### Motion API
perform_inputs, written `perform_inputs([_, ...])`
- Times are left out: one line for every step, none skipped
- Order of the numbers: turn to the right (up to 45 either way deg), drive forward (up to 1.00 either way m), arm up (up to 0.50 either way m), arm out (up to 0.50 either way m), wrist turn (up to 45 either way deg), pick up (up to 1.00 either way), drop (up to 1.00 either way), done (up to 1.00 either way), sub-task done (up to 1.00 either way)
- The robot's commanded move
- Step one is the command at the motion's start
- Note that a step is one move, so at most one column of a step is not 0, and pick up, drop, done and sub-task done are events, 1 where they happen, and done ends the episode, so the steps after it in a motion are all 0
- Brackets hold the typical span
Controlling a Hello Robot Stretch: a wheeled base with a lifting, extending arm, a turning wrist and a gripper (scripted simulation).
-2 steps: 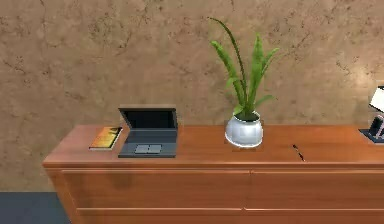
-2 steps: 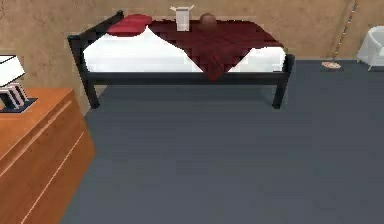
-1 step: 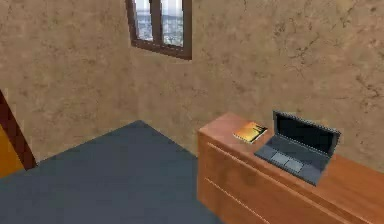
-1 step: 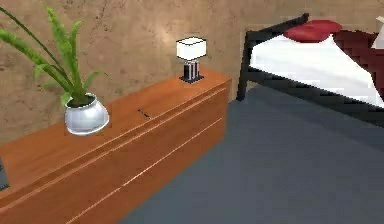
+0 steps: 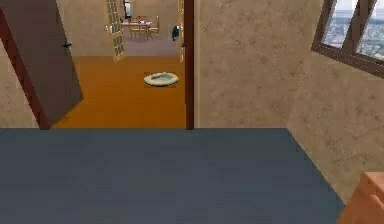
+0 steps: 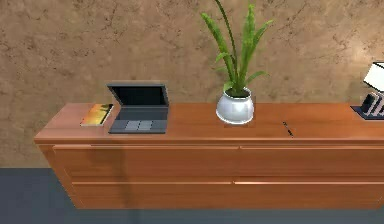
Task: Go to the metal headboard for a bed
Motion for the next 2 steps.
perform_inputs([-21.0, 0.00, 0.00, 0.00, 0.0, 0.00, 0.00, 0.00, 0.00])
perform_inputs([0.0, 1.00, 0.00, 0.00, 0.0, 0.00, 0.00, 0.00, 0.00])
